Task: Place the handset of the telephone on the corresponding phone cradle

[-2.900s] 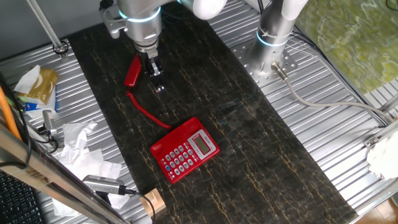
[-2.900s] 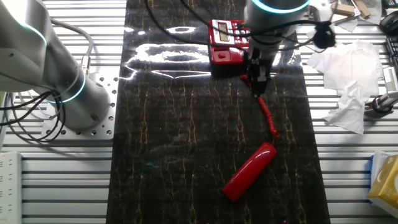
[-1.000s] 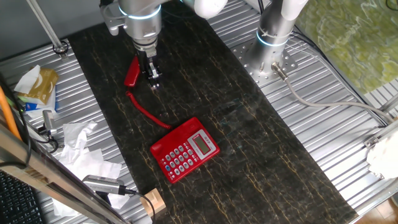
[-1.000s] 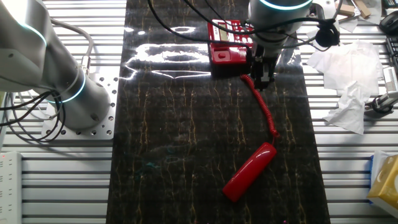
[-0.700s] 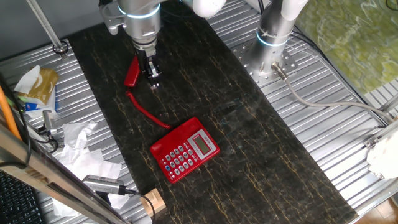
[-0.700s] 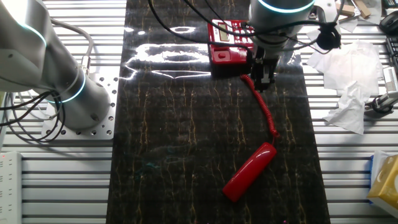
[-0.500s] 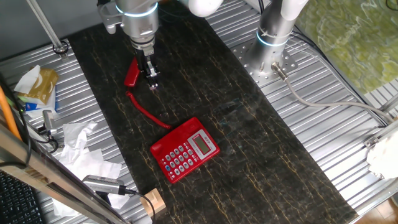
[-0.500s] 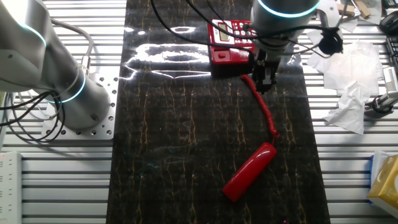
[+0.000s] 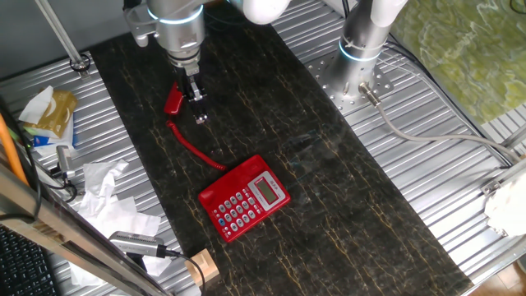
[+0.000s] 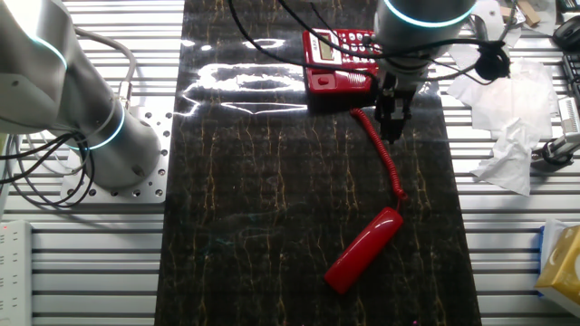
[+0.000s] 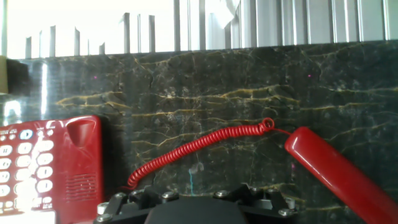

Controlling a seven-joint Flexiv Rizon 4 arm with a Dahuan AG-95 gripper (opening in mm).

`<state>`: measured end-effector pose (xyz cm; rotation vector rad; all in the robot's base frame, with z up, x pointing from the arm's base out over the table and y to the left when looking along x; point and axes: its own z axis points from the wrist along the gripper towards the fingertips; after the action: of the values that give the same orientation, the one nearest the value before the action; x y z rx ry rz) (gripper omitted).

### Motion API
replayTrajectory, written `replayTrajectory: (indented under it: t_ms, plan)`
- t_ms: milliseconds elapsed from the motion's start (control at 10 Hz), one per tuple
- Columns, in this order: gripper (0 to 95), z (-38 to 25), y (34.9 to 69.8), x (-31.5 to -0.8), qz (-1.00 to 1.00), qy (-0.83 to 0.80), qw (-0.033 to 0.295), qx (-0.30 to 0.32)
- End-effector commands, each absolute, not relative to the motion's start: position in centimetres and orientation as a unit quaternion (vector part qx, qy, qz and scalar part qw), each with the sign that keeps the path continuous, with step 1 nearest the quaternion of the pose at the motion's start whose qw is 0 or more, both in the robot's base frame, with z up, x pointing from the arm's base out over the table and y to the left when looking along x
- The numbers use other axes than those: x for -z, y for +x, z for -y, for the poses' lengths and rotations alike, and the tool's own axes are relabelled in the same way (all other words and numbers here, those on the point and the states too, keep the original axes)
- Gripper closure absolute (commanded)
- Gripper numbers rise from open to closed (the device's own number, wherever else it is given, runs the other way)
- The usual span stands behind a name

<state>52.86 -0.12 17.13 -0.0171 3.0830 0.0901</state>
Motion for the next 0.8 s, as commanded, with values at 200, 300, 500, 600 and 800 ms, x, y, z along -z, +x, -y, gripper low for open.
replayTrajectory:
  t_ms: [200,300,500,600,800]
  plan:
    - [19.0,0.3,53.4,-16.4,-0.999,-0.023,0.029,-0.034]
    - [19.0,0.3,53.6,-16.2,-0.998,-0.03,0.029,-0.041]
    - [19.0,0.5,53.8,-15.5,-0.998,-0.04,0.026,-0.048]
    - [19.0,0.6,54.0,-15.0,-0.997,-0.044,0.024,-0.054]
    - [19.0,0.8,54.2,-14.2,-0.996,-0.057,0.01,-0.061]
